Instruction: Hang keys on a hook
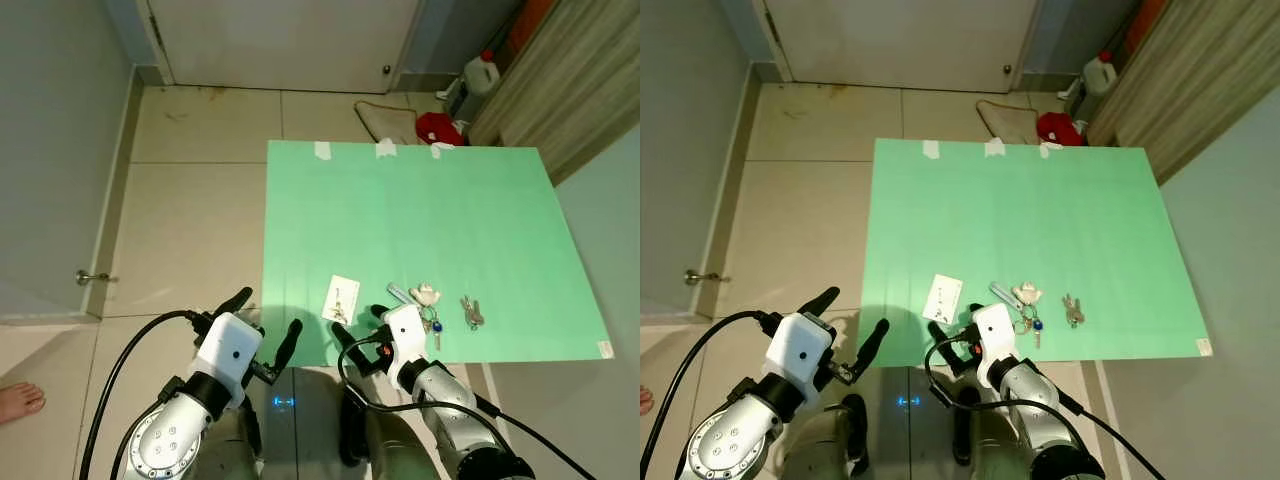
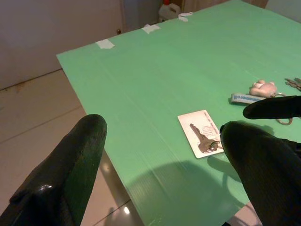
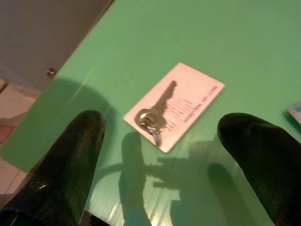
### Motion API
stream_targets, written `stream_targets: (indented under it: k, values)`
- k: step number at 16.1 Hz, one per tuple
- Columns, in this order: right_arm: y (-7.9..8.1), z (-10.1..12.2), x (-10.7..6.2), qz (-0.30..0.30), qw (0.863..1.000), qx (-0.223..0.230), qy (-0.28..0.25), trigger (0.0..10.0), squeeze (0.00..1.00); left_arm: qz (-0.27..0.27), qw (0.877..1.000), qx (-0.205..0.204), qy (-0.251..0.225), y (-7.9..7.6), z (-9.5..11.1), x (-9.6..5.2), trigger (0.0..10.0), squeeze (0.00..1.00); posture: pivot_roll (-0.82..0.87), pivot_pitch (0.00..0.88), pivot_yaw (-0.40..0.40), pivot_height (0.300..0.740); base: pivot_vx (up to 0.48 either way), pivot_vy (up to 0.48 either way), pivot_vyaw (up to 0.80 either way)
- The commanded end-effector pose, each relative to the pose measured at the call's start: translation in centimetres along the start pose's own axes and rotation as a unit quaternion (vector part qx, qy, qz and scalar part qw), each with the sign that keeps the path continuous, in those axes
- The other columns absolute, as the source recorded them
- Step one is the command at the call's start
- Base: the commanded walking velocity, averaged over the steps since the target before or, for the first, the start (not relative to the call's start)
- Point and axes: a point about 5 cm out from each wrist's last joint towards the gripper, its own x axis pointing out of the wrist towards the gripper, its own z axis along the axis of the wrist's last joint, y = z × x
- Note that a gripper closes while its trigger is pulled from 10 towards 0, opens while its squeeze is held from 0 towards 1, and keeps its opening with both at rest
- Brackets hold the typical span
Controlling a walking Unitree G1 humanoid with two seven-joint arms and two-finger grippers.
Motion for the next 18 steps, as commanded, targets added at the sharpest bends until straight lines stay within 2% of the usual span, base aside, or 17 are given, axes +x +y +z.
stream_targets:
  k: [1,7,16,18]
  values:
    - [0.0,-0.4,-0.3,-0.014,1.000,0.009,0.004,10.0,0.00,-0.004,1.000,-0.006,0.016,-0.5,-0.6,-0.3,10.0,0.00,0.23,0.329,-0.109,0.740,0.000,0.000,0.00]
    - [1.1,-0.8,0.4,-0.023,0.999,0.031,0.018,10.0,0.00,-0.019,1.000,-0.012,0.021,-1.5,-1.1,0.0,10.0,0.00,0.22,0.338,-0.116,0.740,0.000,0.000,0.00]
    - [3.2,-1.0,0.8,0.012,0.999,0.033,0.019,10.0,0.00,-0.019,1.000,-0.009,0.023,-1.8,-1.4,0.0,10.0,0.00,0.22,0.347,-0.124,0.740,0.000,0.000,0.00]
    - [3.3,-1.0,1.0,0.010,0.999,0.030,0.018,10.0,0.00,-0.019,1.000,-0.009,0.022,-1.8,-1.4,0.0,10.0,0.00,0.22,0.347,-0.124,0.740,0.000,0.000,0.00]
